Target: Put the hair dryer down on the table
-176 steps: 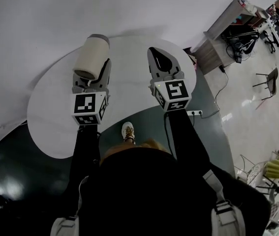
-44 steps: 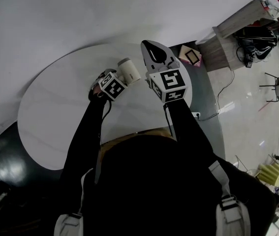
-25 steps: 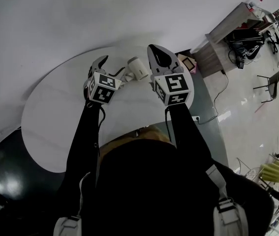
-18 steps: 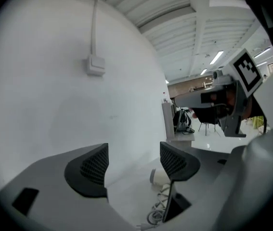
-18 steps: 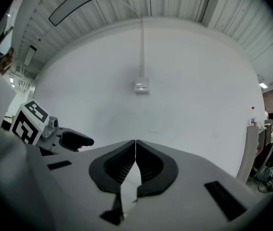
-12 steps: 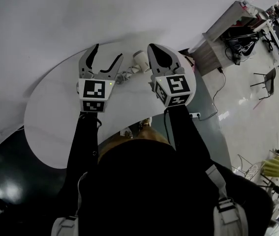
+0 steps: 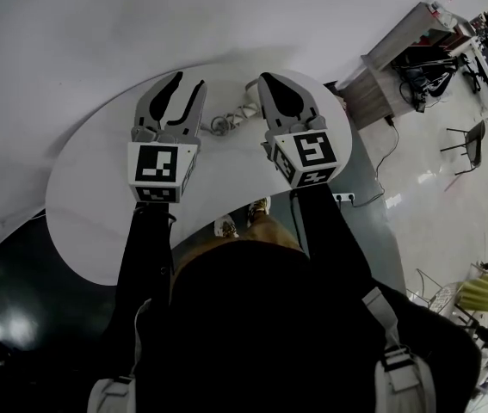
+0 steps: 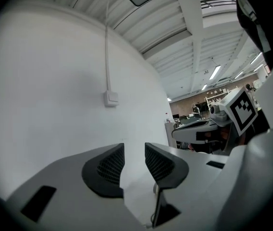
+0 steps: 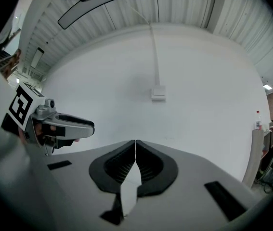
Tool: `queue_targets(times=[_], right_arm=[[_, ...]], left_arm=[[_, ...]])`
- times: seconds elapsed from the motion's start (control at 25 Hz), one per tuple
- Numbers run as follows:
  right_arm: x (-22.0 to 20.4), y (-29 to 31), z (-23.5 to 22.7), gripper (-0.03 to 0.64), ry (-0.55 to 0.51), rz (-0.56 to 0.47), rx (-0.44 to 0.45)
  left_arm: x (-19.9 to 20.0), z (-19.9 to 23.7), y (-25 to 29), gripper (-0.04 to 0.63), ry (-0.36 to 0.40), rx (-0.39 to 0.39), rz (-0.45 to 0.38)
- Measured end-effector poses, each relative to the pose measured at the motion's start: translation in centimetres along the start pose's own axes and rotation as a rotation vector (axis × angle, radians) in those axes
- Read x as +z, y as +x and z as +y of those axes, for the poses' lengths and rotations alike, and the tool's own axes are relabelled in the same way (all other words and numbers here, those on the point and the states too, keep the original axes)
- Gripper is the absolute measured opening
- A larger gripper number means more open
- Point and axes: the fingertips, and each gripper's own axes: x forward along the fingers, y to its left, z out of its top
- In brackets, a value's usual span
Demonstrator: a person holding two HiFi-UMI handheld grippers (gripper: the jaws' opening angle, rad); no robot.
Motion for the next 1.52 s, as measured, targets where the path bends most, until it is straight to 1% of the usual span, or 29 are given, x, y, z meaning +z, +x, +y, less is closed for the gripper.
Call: queue_targets(times=[0.04, 0.12, 0.2, 0.24, 0.36, 0.56, 0.72, 1.12, 1.28, 1.44, 1.52], right_arm=[[0.0, 0.0, 0.1, 0.026, -0.002, 0.000, 0.003], [0.1, 0.0, 0.1, 0.026, -0.007, 0.001, 0.005], [0.1, 0.0, 0.1, 0.026, -0.008, 0.002, 0.007], [0.1, 0.0, 0.1, 0.026, -0.008, 0.002, 0.009], [-0.1, 0.0, 0.2, 0.026, -0.009, 0.008, 0.017], [-0.3, 0.0, 0.4, 0.026, -0.039, 0.017, 0.004], [-0.5, 0.2, 0.5, 0.026, -0.049, 0.024, 0.008], [-0.3, 0.6, 0.6, 0.026, -0.049, 0.022, 0.025], [-0.1, 0.6, 0.8, 0.026, -0.048, 0.018, 0.029], [0.2, 0.6, 0.9, 0.026, -0.047, 0.014, 0.038], [0.4, 0.6, 1.1, 0.026, -0.045, 0.013, 0.042]], left_arm=[[0.1, 0.2, -0.2, 0.125, -0.007, 0.016, -0.005], [0.2, 0.8, -0.5, 0.017, 0.015, 0.069, -0.003], [0.3, 1.4, -0.8, 0.015, 0.063, 0.116, 0.007], [0.5, 1.6, -0.9, 0.015, 0.072, 0.127, 0.003], [0.7, 2.1, -1.2, 0.015, 0.056, 0.141, -0.019], [0.7, 2.6, -1.6, 0.015, 0.041, 0.161, -0.020], [0.7, 2.6, -1.7, 0.015, 0.056, 0.147, -0.040], [0.5, 2.4, -1.4, 0.015, 0.037, 0.132, -0.028], [0.4, 2.5, -1.5, 0.015, 0.052, 0.140, -0.012], [0.5, 2.5, -1.3, 0.015, 0.057, 0.128, -0.030], [0.7, 2.3, -1.2, 0.015, 0.047, 0.124, -0.039]])
